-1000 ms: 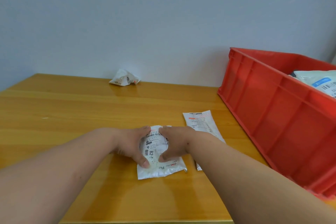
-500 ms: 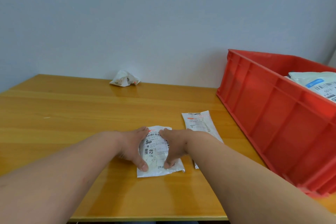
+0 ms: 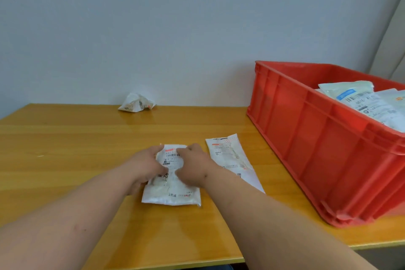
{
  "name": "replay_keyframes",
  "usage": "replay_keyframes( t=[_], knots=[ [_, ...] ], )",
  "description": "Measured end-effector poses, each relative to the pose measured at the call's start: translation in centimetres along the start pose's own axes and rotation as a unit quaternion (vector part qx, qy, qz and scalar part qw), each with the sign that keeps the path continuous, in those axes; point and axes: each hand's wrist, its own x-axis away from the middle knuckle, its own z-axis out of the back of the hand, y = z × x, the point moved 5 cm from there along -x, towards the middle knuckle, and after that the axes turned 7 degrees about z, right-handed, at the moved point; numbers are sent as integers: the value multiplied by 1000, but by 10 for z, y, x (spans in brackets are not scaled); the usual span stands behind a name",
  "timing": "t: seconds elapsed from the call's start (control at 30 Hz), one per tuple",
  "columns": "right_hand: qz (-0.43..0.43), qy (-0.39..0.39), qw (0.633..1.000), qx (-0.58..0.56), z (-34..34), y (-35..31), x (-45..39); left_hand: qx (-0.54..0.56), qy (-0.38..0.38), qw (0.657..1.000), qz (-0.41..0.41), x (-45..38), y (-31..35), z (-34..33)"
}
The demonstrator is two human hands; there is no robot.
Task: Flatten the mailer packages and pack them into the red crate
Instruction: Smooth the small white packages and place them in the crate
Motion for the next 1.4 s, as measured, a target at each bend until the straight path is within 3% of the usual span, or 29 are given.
replay_keyframes(
  t=[0.13, 0.33, 0.47, 0.6, 0.67, 0.8, 1.0, 1.2, 1.4],
  knots=[
    [15, 111, 993, -36, 37, 8, 0, 125, 8, 992, -29, 0, 20, -2],
    [-51, 166, 984, -36, 79, 65, 6, 188, -9, 981, -53, -12, 69, -49],
    [-96, 153, 983, -18, 83, 108, 12, 146, -30, 989, -24, -28, 79, -87],
    [-197, 62, 978, 8, 65, 144, 16, -32, -38, 999, 1, -29, 81, -112],
    [-221, 29, 975, 1, 61, 151, 17, 4, -65, 998, 23, -32, 81, -121],
    [-192, 23, 980, -56, 64, 147, 16, 109, -107, 986, 61, -36, 80, -127],
    [-158, 87, 970, -164, 73, 132, 11, 234, -136, 956, 114, -31, 71, -117],
    [-96, 169, 949, -248, 95, 103, 15, 303, -150, 941, 22, -11, 93, -90],
    [-67, 152, 939, -301, 125, 77, 30, 366, -108, 922, -63, -2, 121, -57]
  ],
)
